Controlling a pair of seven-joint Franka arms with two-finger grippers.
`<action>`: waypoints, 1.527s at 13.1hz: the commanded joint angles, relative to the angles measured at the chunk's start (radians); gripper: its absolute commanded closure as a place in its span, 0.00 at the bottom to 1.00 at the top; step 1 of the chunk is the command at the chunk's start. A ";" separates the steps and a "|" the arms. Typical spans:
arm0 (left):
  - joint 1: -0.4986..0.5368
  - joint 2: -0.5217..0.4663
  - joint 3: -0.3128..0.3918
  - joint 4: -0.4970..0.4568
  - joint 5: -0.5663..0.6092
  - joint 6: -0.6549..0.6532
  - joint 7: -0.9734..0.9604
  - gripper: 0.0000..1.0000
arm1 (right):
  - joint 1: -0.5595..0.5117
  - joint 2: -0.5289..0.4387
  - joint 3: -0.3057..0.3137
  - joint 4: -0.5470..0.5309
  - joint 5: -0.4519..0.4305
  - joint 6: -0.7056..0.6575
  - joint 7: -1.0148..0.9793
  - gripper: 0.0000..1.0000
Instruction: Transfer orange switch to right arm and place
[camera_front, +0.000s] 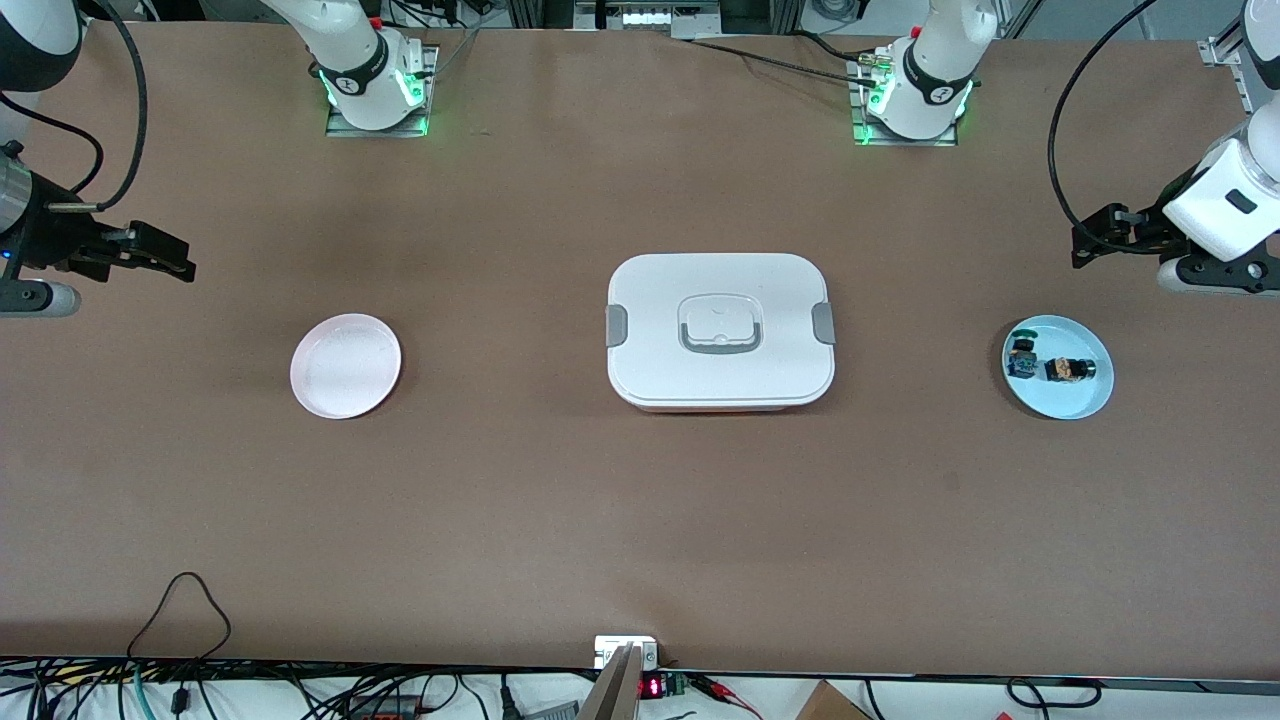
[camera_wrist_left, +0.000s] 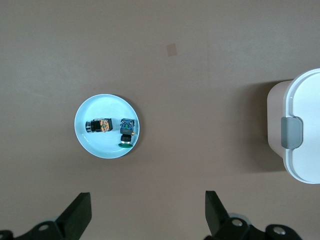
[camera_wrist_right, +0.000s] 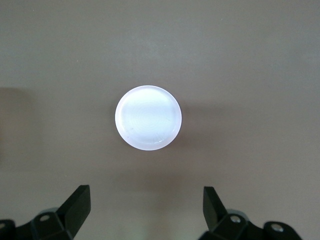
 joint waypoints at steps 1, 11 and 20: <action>0.009 -0.001 -0.003 0.017 -0.026 -0.019 0.002 0.00 | -0.001 -0.017 0.000 -0.011 0.003 -0.009 0.004 0.00; 0.009 0.002 -0.001 0.023 -0.025 -0.019 -0.003 0.00 | -0.002 -0.017 -0.001 -0.011 0.001 -0.009 0.001 0.00; -0.005 0.041 -0.003 0.078 -0.014 -0.056 -0.006 0.00 | -0.001 -0.017 -0.001 -0.011 0.001 -0.009 0.001 0.00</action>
